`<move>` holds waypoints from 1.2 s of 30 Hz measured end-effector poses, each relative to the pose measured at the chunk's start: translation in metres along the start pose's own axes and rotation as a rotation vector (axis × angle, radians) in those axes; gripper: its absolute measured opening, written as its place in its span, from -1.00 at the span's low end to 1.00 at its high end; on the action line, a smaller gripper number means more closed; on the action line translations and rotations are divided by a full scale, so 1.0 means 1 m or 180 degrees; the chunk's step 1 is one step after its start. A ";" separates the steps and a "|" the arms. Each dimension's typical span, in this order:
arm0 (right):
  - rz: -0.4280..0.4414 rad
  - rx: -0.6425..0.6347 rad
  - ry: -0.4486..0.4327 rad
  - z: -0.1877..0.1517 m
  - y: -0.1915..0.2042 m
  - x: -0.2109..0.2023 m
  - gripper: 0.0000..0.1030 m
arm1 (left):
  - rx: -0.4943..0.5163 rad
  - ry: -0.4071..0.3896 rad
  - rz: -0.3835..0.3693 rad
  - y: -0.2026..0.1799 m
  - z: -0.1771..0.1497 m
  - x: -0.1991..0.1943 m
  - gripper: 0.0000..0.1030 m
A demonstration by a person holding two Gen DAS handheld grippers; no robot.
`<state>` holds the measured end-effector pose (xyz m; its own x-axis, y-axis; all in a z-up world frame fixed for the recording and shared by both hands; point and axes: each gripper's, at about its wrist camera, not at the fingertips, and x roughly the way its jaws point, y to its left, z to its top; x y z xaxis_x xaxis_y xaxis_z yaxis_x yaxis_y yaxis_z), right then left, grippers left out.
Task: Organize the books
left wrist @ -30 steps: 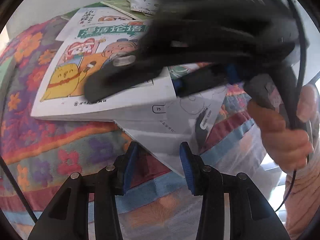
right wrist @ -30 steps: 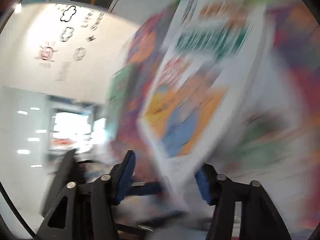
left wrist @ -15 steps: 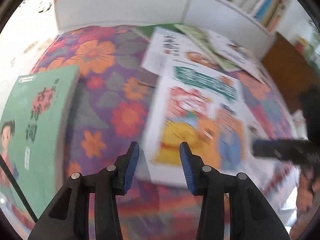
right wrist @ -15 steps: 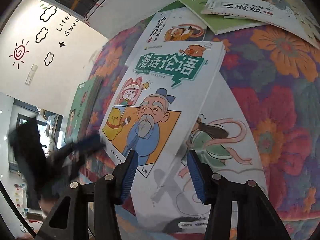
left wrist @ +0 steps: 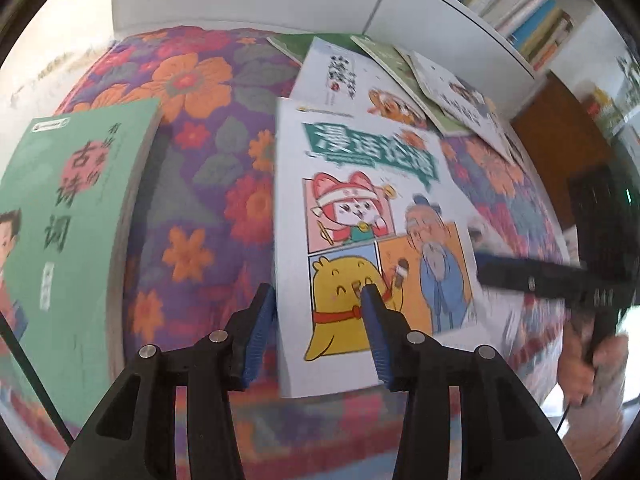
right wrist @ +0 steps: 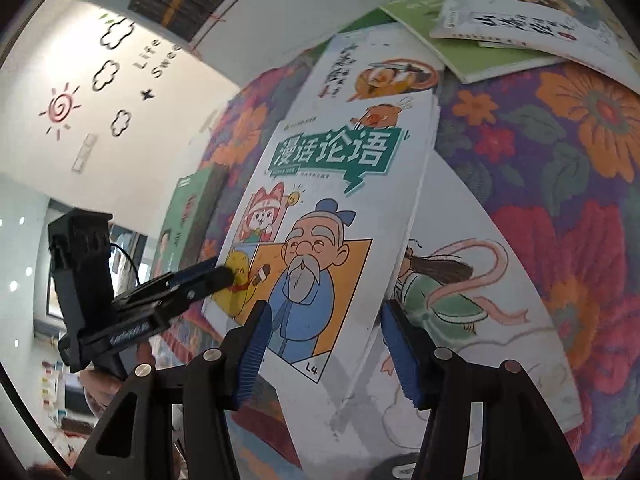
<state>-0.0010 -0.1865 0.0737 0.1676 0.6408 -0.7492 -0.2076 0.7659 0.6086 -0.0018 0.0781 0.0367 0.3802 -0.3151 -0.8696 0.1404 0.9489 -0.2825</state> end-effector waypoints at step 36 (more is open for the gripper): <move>-0.1709 -0.0322 -0.0489 -0.040 -0.022 -0.040 -0.09 | 0.0736 -0.0279 0.0448 -0.036 -0.025 0.006 -0.13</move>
<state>-0.0418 -0.2308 0.0796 0.4118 0.1692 -0.8954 -0.1448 0.9823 0.1190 -0.0278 0.0425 0.0311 0.4868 -0.1902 -0.8525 0.2818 0.9580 -0.0528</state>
